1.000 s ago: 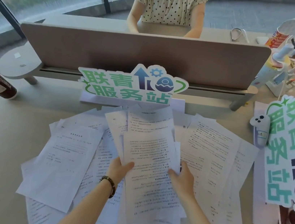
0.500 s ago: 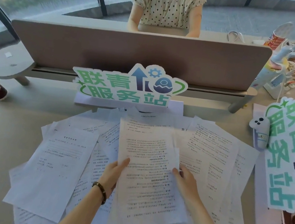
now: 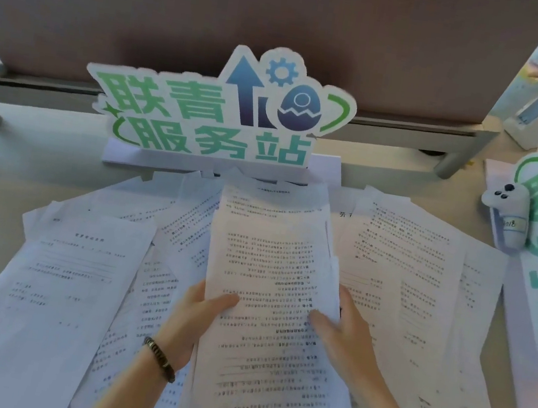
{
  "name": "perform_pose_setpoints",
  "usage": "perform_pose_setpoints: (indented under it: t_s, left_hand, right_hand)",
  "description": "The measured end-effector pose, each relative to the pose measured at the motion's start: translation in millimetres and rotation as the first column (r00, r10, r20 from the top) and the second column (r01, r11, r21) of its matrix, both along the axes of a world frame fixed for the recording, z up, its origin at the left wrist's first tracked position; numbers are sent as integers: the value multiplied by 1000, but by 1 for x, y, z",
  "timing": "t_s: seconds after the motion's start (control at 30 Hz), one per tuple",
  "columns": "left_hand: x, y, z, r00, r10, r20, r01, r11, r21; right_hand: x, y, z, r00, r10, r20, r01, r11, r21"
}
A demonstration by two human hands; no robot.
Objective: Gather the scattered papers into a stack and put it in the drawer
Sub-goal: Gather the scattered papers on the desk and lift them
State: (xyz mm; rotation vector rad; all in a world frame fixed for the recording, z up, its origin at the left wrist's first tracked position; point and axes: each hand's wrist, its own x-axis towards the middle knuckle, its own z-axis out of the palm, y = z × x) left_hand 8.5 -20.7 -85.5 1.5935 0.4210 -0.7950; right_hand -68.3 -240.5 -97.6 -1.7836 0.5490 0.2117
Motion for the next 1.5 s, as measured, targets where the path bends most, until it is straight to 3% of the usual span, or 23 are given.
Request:
perform_pose_setpoints:
  t_s: [0.43, 0.63, 0.87, 1.07, 1.2, 1.33, 1.5]
  left_hand:
    - [-10, 2, -21, 947, -70, 315, 87, 995, -39]
    - [-20, 8, -24, 889, -114, 445, 134, 991, -13]
    - [-38, 12, -16, 870, -30, 491, 96, 989, -110]
    - [-17, 16, -11, 849, -17, 528, 94, 988, -119]
    - [-1, 16, -3, 829, 13, 559, 91, 983, -159]
    - [3, 14, 11, 753, 88, 652, 60, 978, -202]
    - [-13, 4, 39, 575, 208, 791, -25, 971, -238]
  right_hand:
    - [-18, 6, -31, 923, -90, 373, 135, 986, -98]
    - [-24, 6, -33, 895, -83, 438, 164, 975, -151]
    - [-30, 6, -27, 886, -210, 413, 179, 977, 113]
    - [-15, 1, -23, 921, -122, 371, 78, 988, 131]
    - [6, -1, -14, 897, -125, 425, 77, 989, 129]
    - [12, 5, 8, 843, -118, 525, 84, 993, 88]
    - [-2, 13, 47, 751, -95, 653, 117, 993, 10]
